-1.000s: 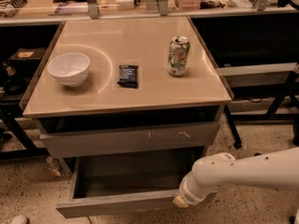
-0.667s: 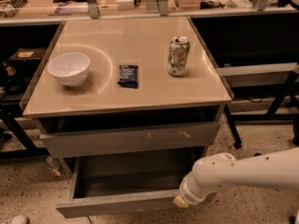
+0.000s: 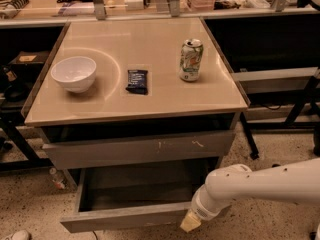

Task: Close middle drawer

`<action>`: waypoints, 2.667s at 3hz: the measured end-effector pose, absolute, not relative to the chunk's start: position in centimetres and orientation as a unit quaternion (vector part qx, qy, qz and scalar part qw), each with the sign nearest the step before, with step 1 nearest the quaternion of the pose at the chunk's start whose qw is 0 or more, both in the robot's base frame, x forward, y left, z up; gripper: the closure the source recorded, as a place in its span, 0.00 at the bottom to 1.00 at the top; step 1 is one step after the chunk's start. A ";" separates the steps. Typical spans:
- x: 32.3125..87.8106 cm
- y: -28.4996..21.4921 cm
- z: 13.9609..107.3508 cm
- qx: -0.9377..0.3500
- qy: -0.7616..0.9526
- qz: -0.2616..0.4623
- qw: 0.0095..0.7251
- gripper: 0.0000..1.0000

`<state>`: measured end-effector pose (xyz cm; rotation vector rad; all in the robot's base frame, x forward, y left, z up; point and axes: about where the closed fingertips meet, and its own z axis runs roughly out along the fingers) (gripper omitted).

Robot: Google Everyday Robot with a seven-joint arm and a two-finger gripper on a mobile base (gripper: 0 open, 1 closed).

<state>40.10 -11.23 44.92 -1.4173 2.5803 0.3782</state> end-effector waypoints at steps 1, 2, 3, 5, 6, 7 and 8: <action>40.1 -11.2 44.9 -0.476 0.866 0.127 0.087 0.00; 40.1 -11.2 44.9 -0.476 0.866 0.127 0.087 0.00; 40.1 -11.2 44.9 -0.476 0.866 0.127 0.087 0.14; 40.1 -11.2 44.9 -0.476 0.866 0.127 0.087 0.58; 40.5 -11.1 44.9 -0.478 0.865 0.121 0.088 0.80; 42.6 -11.0 44.5 -0.477 0.867 0.101 0.100 1.00; 44.5 -10.7 43.9 -0.480 0.867 0.081 0.109 1.00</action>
Offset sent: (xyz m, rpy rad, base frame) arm 0.0000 0.0000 0.0000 0.0000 0.0000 0.0000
